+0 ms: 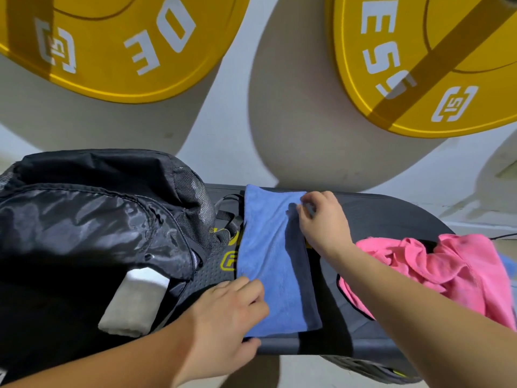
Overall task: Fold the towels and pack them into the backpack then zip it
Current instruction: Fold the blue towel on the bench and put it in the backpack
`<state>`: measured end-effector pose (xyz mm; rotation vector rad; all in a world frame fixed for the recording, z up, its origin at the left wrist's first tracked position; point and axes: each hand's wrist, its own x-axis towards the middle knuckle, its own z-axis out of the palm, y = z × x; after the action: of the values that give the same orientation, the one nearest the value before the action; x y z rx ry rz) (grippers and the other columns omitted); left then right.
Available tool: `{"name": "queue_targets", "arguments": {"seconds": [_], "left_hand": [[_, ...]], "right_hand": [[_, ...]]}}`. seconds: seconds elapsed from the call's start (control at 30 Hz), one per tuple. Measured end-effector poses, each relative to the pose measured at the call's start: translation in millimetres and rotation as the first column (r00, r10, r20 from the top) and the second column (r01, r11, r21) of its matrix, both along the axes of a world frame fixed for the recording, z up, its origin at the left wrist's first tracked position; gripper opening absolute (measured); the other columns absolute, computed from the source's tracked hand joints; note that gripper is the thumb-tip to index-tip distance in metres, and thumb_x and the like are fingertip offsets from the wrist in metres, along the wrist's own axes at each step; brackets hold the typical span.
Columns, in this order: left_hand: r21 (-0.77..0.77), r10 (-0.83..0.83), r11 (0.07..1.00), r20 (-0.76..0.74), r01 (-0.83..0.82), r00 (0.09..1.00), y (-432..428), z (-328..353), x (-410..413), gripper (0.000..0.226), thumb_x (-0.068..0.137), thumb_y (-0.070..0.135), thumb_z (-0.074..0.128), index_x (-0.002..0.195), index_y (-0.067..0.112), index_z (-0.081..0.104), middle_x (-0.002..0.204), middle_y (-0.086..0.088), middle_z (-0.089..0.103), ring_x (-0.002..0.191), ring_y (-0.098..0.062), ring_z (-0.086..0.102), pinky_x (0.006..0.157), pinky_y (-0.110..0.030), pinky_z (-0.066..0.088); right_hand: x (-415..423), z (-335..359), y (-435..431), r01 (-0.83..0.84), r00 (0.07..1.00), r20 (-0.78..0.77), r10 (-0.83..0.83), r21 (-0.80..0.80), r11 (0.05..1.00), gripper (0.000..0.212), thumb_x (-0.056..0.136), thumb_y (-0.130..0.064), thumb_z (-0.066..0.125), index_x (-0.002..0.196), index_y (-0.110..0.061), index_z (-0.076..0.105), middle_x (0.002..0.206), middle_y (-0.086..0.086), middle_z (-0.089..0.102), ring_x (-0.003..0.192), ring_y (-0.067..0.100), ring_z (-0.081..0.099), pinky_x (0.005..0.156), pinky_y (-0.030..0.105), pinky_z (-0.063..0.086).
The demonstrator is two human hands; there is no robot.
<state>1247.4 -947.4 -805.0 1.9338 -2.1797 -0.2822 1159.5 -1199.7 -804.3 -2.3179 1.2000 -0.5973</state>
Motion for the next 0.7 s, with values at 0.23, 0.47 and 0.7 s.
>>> {"name": "queue_targets", "arguments": {"seconds": [0.23, 0.47, 0.7], "left_hand": [[0.031, -0.063, 0.998, 0.171, 0.059, 0.983, 4, -7, -2, 0.007, 0.072, 0.032, 0.055, 0.075, 0.027, 0.057, 0.081, 0.006, 0.054, 0.074, -0.017, 0.057, 0.054, -0.029, 0.054], [0.114, 0.302, 0.952, -0.215, -0.283, 0.929, 1, 5, 1, 0.013, 0.093, 0.025, 0.039, 0.098, 0.023, 0.05, 0.097, 0.002, 0.058, 0.094, -0.022, 0.051, 0.084, -0.038, 0.044], [0.28, 0.536, 0.843, -0.379, -0.459, 0.754, 12, -1, 5, 0.009, 0.099, 0.024, 0.052, 0.097, 0.032, 0.055, 0.078, 0.008, 0.06, 0.07, -0.01, 0.052, 0.068, -0.026, 0.043]], "right_hand": [[-44, 21, 97, -0.493, 0.795, -0.2, 0.572, 0.335, 0.803, 0.025, 0.086, -0.043, 0.06, 0.076, -0.019, 0.059, 0.07, -0.007, 0.061, 0.065, 0.008, 0.055, 0.066, 0.033, 0.053], [-96, -7, 103, -0.689, 0.699, -0.375, 0.609, -0.123, 0.714, 0.031, 0.083, -0.044, 0.064, 0.106, -0.025, 0.055, 0.096, -0.006, 0.053, 0.085, 0.019, 0.051, 0.071, 0.035, 0.048], [-108, 3, 93, -0.656, 0.713, -0.277, 0.644, 0.061, 0.753, 0.025, 0.097, -0.034, 0.049, 0.098, -0.014, 0.062, 0.092, -0.004, 0.054, 0.083, 0.015, 0.052, 0.072, 0.031, 0.045]]}}
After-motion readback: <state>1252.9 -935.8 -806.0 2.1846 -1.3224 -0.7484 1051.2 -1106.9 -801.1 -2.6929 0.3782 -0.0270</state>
